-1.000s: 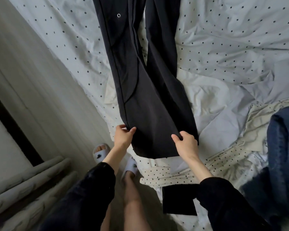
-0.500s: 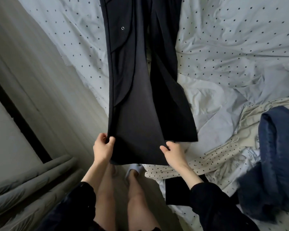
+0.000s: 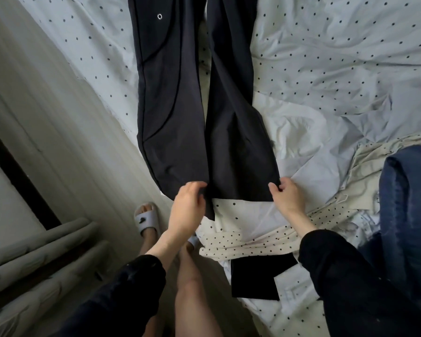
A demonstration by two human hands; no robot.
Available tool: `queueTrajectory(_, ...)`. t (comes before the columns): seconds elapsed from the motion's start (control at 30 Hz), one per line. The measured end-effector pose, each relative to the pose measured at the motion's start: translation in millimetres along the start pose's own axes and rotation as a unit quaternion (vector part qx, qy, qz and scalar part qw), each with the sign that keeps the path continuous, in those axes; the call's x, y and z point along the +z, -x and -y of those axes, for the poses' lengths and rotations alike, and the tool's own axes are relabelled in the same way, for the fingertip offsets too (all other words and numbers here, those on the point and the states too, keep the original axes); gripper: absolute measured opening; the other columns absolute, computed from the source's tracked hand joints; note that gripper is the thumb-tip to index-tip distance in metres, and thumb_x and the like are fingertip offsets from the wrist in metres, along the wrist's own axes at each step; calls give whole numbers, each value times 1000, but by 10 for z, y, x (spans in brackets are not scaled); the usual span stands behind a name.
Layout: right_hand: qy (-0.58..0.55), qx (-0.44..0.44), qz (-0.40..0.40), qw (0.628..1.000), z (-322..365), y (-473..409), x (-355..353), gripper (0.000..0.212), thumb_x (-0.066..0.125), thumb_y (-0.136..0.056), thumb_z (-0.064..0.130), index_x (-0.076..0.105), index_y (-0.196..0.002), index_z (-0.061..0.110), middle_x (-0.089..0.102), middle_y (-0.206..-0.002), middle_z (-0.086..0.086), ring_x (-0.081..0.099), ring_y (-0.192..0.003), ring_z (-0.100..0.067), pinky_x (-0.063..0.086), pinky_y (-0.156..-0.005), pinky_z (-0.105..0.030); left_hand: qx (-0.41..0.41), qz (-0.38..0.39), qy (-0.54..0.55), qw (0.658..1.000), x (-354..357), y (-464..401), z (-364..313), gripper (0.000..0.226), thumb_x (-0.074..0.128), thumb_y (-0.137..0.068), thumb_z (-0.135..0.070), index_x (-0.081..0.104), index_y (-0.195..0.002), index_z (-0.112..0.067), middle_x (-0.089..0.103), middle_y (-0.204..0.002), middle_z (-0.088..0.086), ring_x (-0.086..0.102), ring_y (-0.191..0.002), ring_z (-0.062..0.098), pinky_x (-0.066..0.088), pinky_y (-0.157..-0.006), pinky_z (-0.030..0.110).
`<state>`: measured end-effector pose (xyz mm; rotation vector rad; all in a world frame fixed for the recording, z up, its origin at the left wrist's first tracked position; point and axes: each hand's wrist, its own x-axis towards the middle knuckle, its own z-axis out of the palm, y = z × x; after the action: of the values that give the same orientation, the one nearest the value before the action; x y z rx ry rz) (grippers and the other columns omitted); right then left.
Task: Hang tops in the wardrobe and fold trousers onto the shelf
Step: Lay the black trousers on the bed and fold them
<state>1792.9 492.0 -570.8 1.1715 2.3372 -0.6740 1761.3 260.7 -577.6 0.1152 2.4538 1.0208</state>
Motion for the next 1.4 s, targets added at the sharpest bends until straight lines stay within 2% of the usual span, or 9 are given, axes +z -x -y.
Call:
queueTrajectory(0.13,46,0,-3,999,17,-163,84,51,56,-91,41,49,-132,11,59,-122,-8,53,-116,-28,44,-95,-42,178,64,-150,970,287,-107,-216,56,59,-83,-5,46,-137,-12,40,-146,8,38,-134,27,36,-100,38)
queueTrajectory(0.3,113,30,17,993,7,-222,70,56,58,-89,45,47,-132,11,48,-134,-11,42,-126,-30,40,-99,-45,98,91,-376,917,376,-266,-199,78,56,-90,-24,8,-150,-17,9,-156,11,16,-142,25,20,-109,37)
queueTrajectory(0.43,78,15,34,996,23,-237,-24,41,52,-95,32,50,-126,6,56,-126,-13,50,-118,-32,42,-95,-40,130,36,-432,892,337,-354,-212,66,81,-54,-17,59,-116,-12,60,-106,9,59,-89,24,31,-84,35)
queueTrajectory(0.53,-93,43,15,995,-106,-244,-214,38,53,-95,22,50,-126,1,57,-124,-15,53,-116,-34,42,-87,-34,184,-3,-424,887,267,-396,-236,37,78,-40,2,60,-69,-12,49,-61,2,51,-52,23,23,-66,32)
queueTrajectory(0.93,-233,108,5,966,-732,420,-594,42,63,-90,13,52,-126,-5,56,-124,-17,51,-117,-30,38,-91,-30,244,84,-407,876,332,341,-575,28,76,-38,-5,58,-54,-19,49,-52,-4,50,-49,18,31,-62,31)
queueTrajectory(1.13,-168,45,84,981,-608,528,-465,15,61,-89,10,57,-77,3,53,-69,-4,53,-75,-26,39,-61,-28,192,101,-409,886,162,317,-408,29,77,-37,-8,62,-60,-19,55,-58,-3,57,-52,20,23,-63,30)
queueTrajectory(1.27,-192,-28,-47,980,-440,481,-423,24,58,-91,12,65,-113,4,67,-106,-7,60,-104,-24,47,-87,-30,-8,252,-202,946,171,293,-403,33,49,-90,-17,60,-121,-23,61,-121,-5,58,-111,20,40,-93,29)
queueTrajectory(1.33,-193,-120,-101,969,-353,558,-431,27,61,-89,7,65,-114,-1,67,-103,-6,62,-101,-23,44,-86,-22,-111,222,17,969,204,252,-551,28,50,-95,-23,61,-120,-17,66,-115,2,61,-108,22,44,-86,25)
queueTrajectory(1.4,-172,-237,-101,951,-272,661,-399,23,64,-84,5,70,-105,-1,62,-89,-2,63,-85,-24,43,-76,-17,-215,202,246,923,163,139,-773,33,51,-94,-39,60,-117,-16,68,-106,2,65,-101,18,46,-81,28)
